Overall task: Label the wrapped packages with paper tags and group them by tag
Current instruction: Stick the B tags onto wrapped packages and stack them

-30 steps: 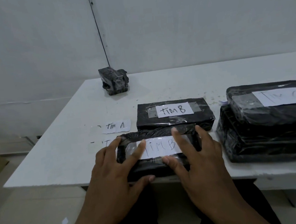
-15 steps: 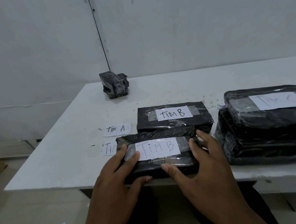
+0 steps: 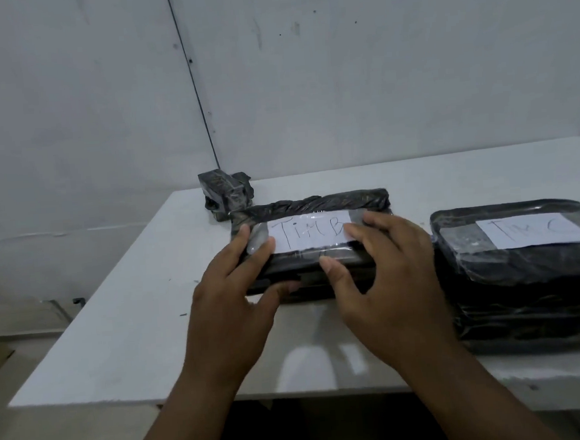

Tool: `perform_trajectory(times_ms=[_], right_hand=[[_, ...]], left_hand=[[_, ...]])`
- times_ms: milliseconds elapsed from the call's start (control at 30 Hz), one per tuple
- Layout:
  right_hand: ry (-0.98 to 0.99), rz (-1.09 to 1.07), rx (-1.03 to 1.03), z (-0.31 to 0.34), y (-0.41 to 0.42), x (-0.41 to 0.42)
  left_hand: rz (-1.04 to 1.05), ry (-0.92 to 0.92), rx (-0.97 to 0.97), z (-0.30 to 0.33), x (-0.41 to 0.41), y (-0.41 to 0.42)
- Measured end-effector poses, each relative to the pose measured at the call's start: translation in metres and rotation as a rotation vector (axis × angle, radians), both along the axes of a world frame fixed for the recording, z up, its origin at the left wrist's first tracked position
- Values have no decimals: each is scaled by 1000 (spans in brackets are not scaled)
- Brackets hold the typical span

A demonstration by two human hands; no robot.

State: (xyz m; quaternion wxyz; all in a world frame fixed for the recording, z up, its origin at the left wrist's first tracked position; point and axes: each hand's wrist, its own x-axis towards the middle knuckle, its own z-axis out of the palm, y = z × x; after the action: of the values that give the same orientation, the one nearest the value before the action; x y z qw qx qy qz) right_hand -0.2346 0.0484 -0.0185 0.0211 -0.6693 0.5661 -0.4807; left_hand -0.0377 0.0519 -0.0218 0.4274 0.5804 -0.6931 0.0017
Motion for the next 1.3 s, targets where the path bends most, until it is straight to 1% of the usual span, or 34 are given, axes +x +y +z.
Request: perform_trajectory(times_ms=[233, 500, 633, 733, 833, 867, 933, 1000, 1067, 1167, 1233, 1300], right_hand=[[3, -57, 84, -3, -41, -3], [26, -91, 166, -19, -57, -3], [85, -113, 165, -24, -58, -2], [178, -139, 183, -22, -56, 3], [206, -135, 146, -17, -52, 13], [194, -121, 116, -15, -50, 19], [143, -89, 24, -11, -46, 26], [89, -2, -84, -8, -42, 35], [55, 126, -134, -6, -38, 47], [57, 276, -140, -6, -33, 70], [78, 349, -94, -13, -32, 87], [90, 382, 11, -24, -30, 102]], left_hand=[[-15, 50, 128, -4, -16, -42], [-13, 35, 183, -20, -18, -58], [-8, 25, 182, -25, -17, -60], [-34, 19, 170, -26, -15, -60], [-44, 1, 119, -23, -9, -55], [-24, 16, 83, -21, -3, -51], [19, 106, -17, -18, 10, -45], [94, 194, -86, -19, 33, -41], [177, 216, -52, -25, 59, -38], [234, 182, 58, -38, 91, -33], [236, 166, 133, -46, 106, -30], [249, 184, 191, -53, 115, -27]])
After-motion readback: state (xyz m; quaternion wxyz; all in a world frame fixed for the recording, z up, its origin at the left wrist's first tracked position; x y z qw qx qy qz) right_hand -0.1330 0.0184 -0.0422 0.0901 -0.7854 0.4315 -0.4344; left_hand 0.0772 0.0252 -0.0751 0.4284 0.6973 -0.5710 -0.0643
